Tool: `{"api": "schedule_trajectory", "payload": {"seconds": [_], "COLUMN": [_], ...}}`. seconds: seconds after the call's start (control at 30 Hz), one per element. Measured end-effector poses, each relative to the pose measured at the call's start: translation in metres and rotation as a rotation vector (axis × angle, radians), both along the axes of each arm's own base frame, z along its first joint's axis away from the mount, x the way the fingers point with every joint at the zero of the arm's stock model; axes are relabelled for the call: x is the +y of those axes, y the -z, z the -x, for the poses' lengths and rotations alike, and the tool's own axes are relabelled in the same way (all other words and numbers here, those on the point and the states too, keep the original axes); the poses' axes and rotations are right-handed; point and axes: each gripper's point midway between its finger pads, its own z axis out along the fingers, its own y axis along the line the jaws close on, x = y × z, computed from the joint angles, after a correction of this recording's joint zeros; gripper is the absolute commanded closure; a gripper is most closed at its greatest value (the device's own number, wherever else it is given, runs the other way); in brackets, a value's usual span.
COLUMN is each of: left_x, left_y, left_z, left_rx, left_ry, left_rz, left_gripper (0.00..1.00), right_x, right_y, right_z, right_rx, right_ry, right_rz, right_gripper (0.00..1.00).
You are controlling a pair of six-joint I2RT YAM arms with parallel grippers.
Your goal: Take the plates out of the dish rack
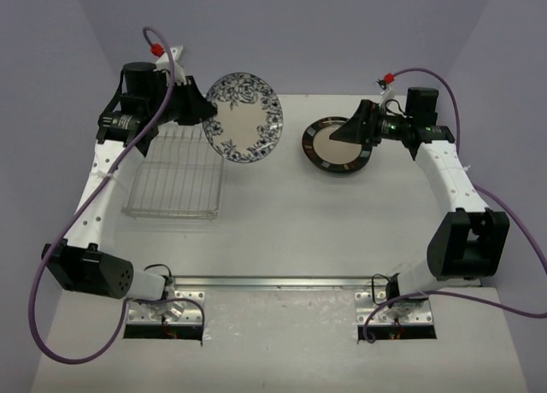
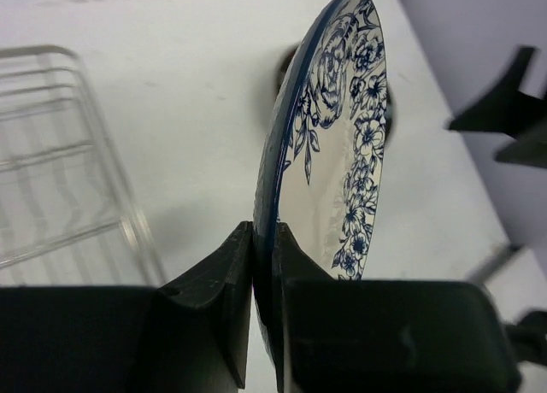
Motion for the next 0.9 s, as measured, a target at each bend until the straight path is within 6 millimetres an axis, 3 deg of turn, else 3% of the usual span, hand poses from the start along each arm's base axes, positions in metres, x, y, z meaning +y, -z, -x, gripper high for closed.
{"api": "schedule_trajectory", "payload": {"seconds": [0.07, 0.17, 0.37, 0.47, 0.6, 0.63, 0.73, 0.77, 0.8, 0.9], "left_x": [-0.033, -0.057, -0.070, -0.074, -0.079, -0.079, -0.081, -0.081, -0.081, -0.081], "left_y": [0.005, 0.020, 0.030, 0.027, 0.026, 0.028, 0.034, 0.038, 0.041, 0.046], "left_z": [0.015, 0.032, 0.030, 0.029, 0.030, 0.030, 0.026, 0.025, 0.024, 0.018], "left_rx": [0.038, 0.129, 0.194, 0.189, 0.191, 0.196, 0.214, 0.219, 0.225, 0.226], "left_ry": [0.154, 0.284, 0.361, 0.389, 0.427, 0.434, 0.437, 0.435, 0.440, 0.439], "left_rz": [0.102, 0.201, 0.286, 0.308, 0.334, 0.340, 0.349, 0.348, 0.349, 0.349], "left_gripper": [1.00, 1.00, 1.00, 1.00, 1.00, 1.00, 0.98, 0.92, 0.78, 0.17], "right_x": [0.011, 0.037, 0.072, 0.080, 0.090, 0.092, 0.097, 0.098, 0.099, 0.098], "right_y": [-0.008, -0.019, -0.026, -0.026, -0.022, -0.021, -0.015, -0.014, -0.013, -0.007], "right_z": [0.002, 0.008, 0.021, 0.023, 0.024, 0.024, 0.024, 0.024, 0.024, 0.020], "right_rx": [-0.021, -0.059, -0.079, -0.086, -0.079, -0.071, -0.035, -0.025, -0.006, 0.039], "right_ry": [-0.022, -0.079, -0.163, -0.184, -0.208, -0.212, -0.229, -0.228, -0.223, -0.203], "right_rz": [-0.021, -0.041, -0.064, -0.070, -0.078, -0.080, -0.098, -0.101, -0.105, -0.112], "right_gripper": [0.01, 0.01, 0.09, 0.19, 0.47, 0.63, 0.98, 0.99, 1.00, 1.00]}}
